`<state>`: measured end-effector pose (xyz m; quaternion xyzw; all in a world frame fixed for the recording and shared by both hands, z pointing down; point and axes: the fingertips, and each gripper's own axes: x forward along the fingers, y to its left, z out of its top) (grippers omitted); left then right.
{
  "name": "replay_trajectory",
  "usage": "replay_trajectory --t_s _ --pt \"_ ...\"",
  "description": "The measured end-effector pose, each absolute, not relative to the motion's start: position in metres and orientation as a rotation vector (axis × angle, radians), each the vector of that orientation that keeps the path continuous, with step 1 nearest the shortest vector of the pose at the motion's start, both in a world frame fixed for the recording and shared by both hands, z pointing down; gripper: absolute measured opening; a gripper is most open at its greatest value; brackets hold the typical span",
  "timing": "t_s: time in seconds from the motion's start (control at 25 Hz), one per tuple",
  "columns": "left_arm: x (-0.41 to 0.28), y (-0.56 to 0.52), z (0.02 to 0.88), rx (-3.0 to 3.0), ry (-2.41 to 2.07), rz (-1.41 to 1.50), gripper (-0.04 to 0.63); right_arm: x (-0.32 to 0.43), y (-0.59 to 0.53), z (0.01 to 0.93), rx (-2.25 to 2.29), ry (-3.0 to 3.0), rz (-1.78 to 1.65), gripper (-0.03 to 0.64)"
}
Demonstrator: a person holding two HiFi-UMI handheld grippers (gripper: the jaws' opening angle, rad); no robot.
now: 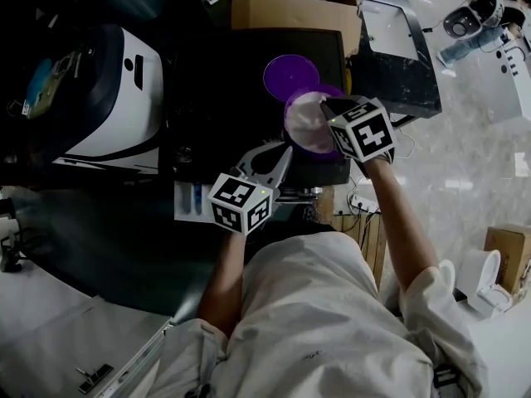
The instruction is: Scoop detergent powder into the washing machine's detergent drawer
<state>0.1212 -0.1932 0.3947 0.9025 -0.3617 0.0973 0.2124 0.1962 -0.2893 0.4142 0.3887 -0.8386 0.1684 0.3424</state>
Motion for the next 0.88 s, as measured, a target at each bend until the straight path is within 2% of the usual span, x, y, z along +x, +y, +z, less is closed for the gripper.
replay_trajectory --t_s 0.88 --pt "0.122 -0.188 0.392 2.515 -1.002 0.257 0.018 0.155 -0.260 0.419 0.788 -2.248 0.582 0.009"
